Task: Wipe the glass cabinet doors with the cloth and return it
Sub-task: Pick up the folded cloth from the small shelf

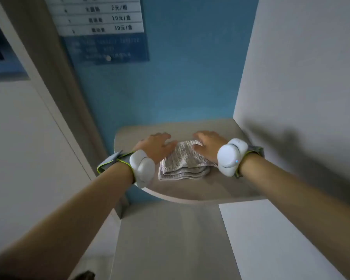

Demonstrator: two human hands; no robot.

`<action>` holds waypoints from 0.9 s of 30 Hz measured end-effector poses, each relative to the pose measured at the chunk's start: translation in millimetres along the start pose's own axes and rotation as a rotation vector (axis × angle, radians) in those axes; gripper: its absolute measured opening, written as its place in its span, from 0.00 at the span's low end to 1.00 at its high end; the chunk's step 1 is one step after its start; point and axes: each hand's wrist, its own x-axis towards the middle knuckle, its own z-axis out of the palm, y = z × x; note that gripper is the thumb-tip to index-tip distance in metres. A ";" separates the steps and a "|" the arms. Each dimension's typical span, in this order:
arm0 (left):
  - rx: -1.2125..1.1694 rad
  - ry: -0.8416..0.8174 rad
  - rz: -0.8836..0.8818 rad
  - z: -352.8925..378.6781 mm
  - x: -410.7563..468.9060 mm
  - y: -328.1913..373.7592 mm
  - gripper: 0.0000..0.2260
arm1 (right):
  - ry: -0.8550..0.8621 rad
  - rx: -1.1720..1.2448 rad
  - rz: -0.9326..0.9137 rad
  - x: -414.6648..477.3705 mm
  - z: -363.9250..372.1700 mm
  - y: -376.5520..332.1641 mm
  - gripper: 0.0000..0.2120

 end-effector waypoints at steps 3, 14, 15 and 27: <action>0.031 -0.018 0.003 9.9 5.4 -0.3 0.18 | -0.021 -0.033 0.039 4.9 5.5 7.3 0.20; 0.052 -0.054 0.068 6.8 -20.1 5.7 0.12 | -0.035 0.039 0.047 -24.0 12.0 5.2 0.18; 0.057 -0.077 0.075 7.5 -24.1 5.4 0.13 | -0.050 0.040 0.054 -28.5 12.8 3.7 0.18; 0.000 -0.088 0.181 12.1 -94.3 5.8 0.11 | -0.038 0.097 0.055 -111.4 22.5 -29.0 0.16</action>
